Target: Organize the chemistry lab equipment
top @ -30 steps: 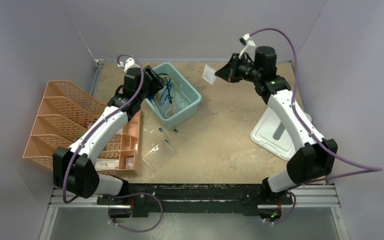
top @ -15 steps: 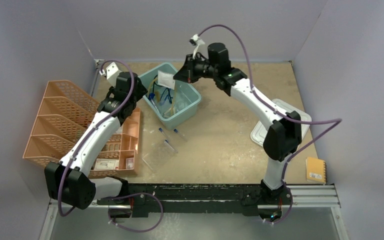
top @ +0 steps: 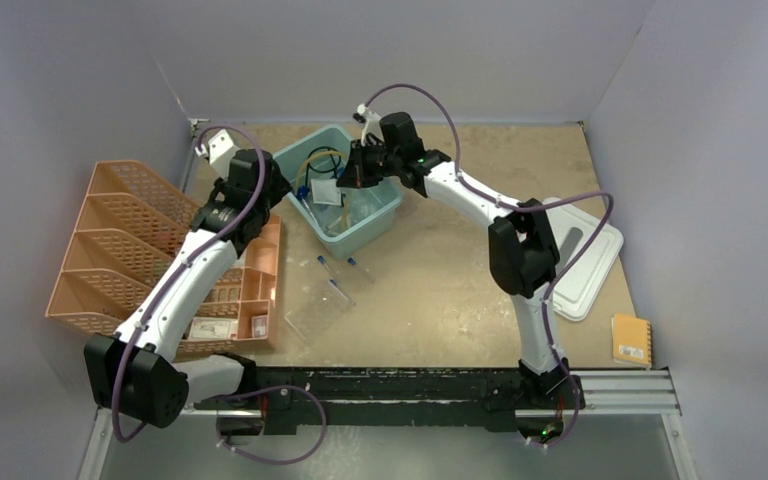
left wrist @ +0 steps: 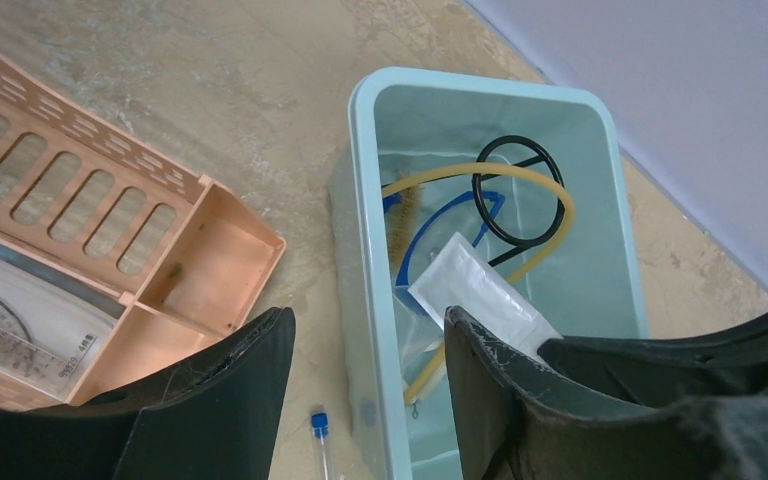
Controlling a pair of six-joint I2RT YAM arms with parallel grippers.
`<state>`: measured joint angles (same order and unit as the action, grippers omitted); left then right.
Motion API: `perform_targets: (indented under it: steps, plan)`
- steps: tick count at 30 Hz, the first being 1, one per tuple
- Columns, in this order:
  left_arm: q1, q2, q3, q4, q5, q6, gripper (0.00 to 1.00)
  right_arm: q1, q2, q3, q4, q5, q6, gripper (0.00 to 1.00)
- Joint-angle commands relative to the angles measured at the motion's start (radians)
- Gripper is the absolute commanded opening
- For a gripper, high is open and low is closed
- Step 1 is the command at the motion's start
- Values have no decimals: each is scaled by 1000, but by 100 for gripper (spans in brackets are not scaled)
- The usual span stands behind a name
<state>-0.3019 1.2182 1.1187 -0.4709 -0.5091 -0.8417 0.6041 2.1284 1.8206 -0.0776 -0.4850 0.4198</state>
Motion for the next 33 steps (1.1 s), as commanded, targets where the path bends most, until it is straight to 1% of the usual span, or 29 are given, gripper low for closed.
perform_targets:
  steps: [1, 3, 8, 9, 12, 14, 16, 20, 26, 30, 33]
  plan:
    - [6, 12, -20, 22, 6, 15, 56, 8, -1, 91, 35, 1, -14, 0]
    - [6, 20, -33, 26, 14, 11, 56, 11, 12, 101, 45, 4, -7, 0]
    - [6, 30, -56, 76, 98, 30, 56, 18, 69, 154, 12, 31, -7, 0]
    - [6, 32, -58, 83, 110, 35, 56, 21, 79, 164, -4, 43, -14, 3]
    - [6, 40, -67, 104, 147, 50, 57, 29, 68, 167, -39, 87, -31, 22]
    - [6, 50, -72, 111, 165, 52, 58, 28, 31, 133, -28, 115, -33, 32]
    - [6, 62, -80, 127, 168, 47, 58, 28, -8, 105, -38, 138, -38, 37]
    - [5, 93, -101, 164, 175, 34, 58, 27, -91, 68, -77, 179, -66, 39]
    - [6, 157, -113, 248, 250, 49, 51, 25, -242, -27, -87, 229, -95, 40]
    - [6, 202, -94, 276, 292, 70, 50, 23, -351, -118, -102, 273, -120, 41]
    - [6, 234, -66, 304, 343, 96, 45, 24, -425, -187, -108, 270, -150, 41]
